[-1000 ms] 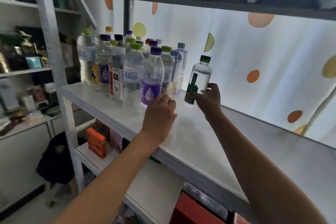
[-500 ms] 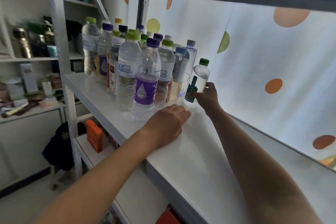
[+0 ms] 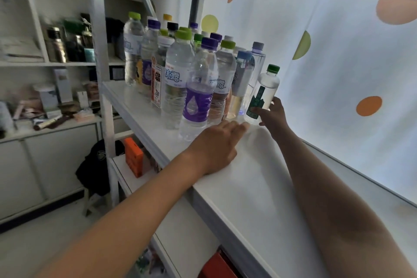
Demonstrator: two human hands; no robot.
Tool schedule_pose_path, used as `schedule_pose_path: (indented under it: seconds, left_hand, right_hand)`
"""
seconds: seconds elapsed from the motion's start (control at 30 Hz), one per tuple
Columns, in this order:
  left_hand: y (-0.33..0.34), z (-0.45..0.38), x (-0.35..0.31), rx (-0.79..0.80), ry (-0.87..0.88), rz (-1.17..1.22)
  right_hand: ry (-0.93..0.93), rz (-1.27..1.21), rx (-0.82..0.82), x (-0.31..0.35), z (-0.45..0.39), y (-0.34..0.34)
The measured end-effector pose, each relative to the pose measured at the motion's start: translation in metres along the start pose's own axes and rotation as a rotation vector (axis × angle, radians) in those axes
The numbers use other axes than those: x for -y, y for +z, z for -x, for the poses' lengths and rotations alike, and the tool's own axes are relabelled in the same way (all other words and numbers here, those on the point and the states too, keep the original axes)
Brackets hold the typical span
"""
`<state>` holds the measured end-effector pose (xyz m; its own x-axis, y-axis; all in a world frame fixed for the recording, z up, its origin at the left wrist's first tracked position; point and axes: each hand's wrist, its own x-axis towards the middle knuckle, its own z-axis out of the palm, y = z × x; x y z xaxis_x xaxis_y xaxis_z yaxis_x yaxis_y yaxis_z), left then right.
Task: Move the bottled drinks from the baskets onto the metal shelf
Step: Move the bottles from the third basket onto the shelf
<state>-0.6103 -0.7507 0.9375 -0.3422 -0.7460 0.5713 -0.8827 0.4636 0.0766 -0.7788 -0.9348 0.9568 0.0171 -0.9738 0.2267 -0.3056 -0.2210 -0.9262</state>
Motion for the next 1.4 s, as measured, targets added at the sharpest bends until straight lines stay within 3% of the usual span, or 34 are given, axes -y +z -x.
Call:
schedule_pose_path:
  seconds: [0.2,0.33,0.43,0.6,0.7,0.8,0.97,1.17,1.4]
  left_hand:
    - [-0.014,0.011,0.001,-0.134,-0.110,0.128]
    - [-0.025,0.033,-0.002,-0.199,-0.121,0.173]
    - [-0.041,0.055,-0.002,-0.224,-0.130,0.164]
    - [-0.089,0.093,0.013,-0.277,-0.078,0.124]
    - [-0.119,0.121,0.033,-0.319,-0.103,0.117]
    - [-0.147,0.159,0.061,-0.350,-0.152,0.093]
    - [-0.194,0.239,0.126,-0.343,-0.296,-0.033]
    - [-0.259,0.363,0.202,-0.349,-0.541,-0.214]
    - [-0.339,0.528,0.235,-0.314,-0.905,-0.365]
  right_hand:
    - [0.082,0.194,-0.083,0.008,0.031,0.008]
    - [0.055,0.186,-0.116,0.027,0.081,0.015]
    - [-0.124,0.287,-0.130,0.047,0.135,0.023]
    - [-0.603,0.520,-0.076,0.086,0.226,0.046]
    - [-0.758,0.676,-0.026,0.108,0.261,0.073]
    - [-0.825,0.718,0.056,0.128,0.284,0.117]
    - [-0.727,0.594,0.251,0.155,0.314,0.225]
    - [-0.877,0.414,0.429,0.187,0.362,0.375]
    - [-1.020,0.176,0.684,0.234,0.464,0.551]
